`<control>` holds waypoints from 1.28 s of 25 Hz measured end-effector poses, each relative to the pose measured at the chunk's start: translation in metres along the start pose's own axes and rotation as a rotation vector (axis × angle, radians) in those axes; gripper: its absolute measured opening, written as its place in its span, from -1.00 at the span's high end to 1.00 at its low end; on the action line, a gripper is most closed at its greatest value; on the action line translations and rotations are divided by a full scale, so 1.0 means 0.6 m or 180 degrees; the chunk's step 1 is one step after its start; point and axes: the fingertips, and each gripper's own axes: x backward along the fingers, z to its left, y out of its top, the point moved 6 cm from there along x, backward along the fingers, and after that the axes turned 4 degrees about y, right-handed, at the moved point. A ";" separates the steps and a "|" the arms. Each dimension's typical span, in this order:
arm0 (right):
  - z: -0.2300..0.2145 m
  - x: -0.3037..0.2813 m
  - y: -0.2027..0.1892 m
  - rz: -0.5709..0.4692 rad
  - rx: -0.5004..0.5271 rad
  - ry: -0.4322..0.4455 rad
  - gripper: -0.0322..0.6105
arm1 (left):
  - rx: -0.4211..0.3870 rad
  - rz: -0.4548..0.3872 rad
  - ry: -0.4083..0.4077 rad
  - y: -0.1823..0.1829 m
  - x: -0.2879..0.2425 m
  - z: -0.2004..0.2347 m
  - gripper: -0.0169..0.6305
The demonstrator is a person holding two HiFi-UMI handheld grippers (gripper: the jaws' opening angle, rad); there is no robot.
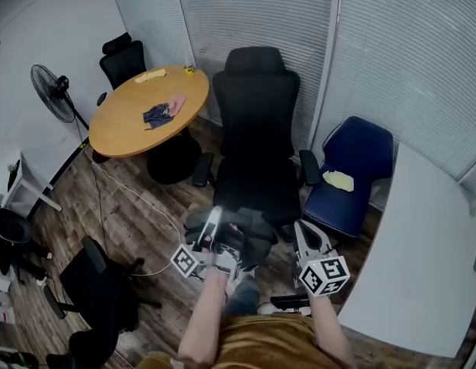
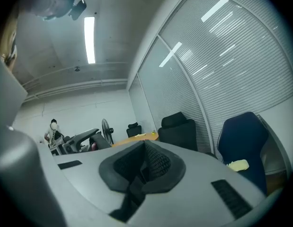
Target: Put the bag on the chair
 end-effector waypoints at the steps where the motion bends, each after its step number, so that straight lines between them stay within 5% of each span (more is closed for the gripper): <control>1: -0.004 -0.008 0.002 -0.0001 0.0009 0.0006 0.87 | 0.0007 -0.0010 0.0004 0.006 -0.006 0.005 0.82; 25: -0.206 -0.445 0.011 0.0265 -0.0032 -0.0443 0.87 | 0.0450 0.0163 0.0155 0.259 -0.371 0.262 0.82; 32: -0.239 -0.516 0.044 0.0094 -0.0116 -0.0614 0.87 | 0.0338 0.0717 0.0157 0.280 -0.461 0.290 0.82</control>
